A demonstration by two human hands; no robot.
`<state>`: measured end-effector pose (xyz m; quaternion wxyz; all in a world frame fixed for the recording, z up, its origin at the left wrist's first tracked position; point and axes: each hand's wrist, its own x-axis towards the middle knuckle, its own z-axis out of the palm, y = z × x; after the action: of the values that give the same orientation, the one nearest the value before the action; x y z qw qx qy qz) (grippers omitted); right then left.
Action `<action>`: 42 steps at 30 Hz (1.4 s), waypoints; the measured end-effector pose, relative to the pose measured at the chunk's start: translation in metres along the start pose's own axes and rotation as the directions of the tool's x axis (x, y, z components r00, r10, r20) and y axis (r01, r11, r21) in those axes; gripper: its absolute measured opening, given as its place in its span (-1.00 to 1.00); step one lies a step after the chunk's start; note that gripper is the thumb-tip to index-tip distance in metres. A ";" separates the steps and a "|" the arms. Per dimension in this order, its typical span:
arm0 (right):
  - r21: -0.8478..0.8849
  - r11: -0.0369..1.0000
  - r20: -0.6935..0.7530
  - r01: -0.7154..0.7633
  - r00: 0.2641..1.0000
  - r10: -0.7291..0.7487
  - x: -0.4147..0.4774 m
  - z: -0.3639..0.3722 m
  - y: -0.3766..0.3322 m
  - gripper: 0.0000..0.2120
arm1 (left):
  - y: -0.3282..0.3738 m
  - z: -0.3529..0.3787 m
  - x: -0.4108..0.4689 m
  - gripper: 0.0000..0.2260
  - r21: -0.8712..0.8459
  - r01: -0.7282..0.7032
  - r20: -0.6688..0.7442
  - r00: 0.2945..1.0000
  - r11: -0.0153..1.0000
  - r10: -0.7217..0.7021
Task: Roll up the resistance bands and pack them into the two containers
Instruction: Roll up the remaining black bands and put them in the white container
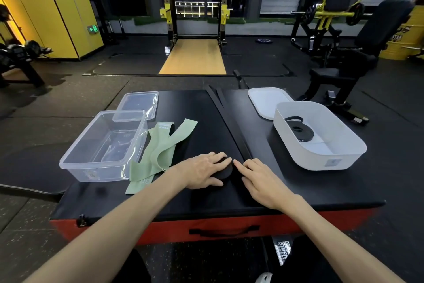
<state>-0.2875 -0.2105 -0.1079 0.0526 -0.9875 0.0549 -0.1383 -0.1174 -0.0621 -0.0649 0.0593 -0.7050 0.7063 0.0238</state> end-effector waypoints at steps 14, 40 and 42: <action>-0.193 0.980 -0.172 -0.047 0.985 0.014 0.005 0.004 -0.010 -0.55 | 0.030 0.018 0.003 -0.32 0.052 0.337 -0.128 0.936 0.940 -0.328; -0.080 0.997 -0.166 0.020 0.986 -0.033 -0.002 0.002 -0.003 -0.49 | 0.003 -0.004 0.003 -0.36 0.037 0.002 0.019 1.000 0.999 -0.002; 0.007 1.000 -0.127 0.022 0.992 -0.021 -0.005 0.000 0.002 -0.49 | 0.004 0.004 0.000 -0.36 0.036 0.029 -0.047 0.999 0.999 -0.028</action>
<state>-0.2920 -0.2117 -0.1093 0.0515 -0.9770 0.0471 -0.2016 -0.1213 -0.0620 -0.0692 0.0561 -0.7142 0.6977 -0.0061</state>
